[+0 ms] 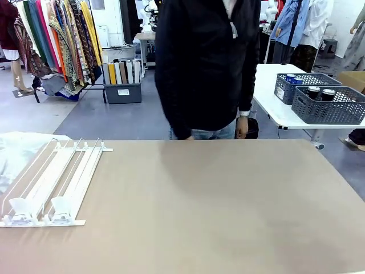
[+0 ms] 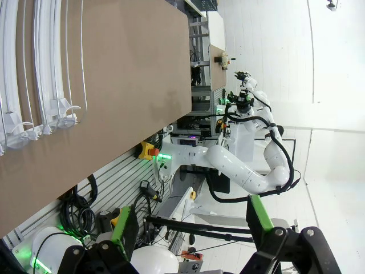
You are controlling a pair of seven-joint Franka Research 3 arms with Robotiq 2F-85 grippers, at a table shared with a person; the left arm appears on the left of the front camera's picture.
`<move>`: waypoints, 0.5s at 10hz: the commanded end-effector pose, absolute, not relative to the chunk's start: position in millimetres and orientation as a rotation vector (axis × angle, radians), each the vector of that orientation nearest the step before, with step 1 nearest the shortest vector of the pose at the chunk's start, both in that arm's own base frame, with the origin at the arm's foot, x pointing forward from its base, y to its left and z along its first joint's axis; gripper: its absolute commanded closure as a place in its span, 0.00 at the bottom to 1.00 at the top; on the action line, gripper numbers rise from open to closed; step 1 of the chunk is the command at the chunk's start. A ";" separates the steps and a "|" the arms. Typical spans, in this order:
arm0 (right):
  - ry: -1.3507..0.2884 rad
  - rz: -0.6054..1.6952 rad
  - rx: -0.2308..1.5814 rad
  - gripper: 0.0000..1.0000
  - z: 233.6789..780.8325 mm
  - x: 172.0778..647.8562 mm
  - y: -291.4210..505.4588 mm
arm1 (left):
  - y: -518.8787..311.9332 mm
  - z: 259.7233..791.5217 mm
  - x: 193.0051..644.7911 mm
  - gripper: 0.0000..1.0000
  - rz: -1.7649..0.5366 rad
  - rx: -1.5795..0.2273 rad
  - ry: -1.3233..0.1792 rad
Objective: Retrieve and store the cans from the dispenser.
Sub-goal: Pick up one can from the Automatic Can Dispenser and place it in the middle of the table.
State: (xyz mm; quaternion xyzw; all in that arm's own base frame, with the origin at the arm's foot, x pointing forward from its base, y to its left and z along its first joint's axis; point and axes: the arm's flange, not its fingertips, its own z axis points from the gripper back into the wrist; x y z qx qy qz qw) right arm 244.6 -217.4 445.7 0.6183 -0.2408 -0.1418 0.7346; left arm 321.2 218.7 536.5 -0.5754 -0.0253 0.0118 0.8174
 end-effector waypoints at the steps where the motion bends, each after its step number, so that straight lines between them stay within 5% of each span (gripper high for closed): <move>1: -0.551 -0.289 1.365 0.00 446.8 245.2 -217.8 | 217.3 540.3 319.3 0.00 0.034 -1.243 -0.047; 5: -0.551 -0.289 1.365 0.00 446.8 245.2 -217.8 | 217.3 540.3 319.3 0.00 0.034 -1.243 -0.047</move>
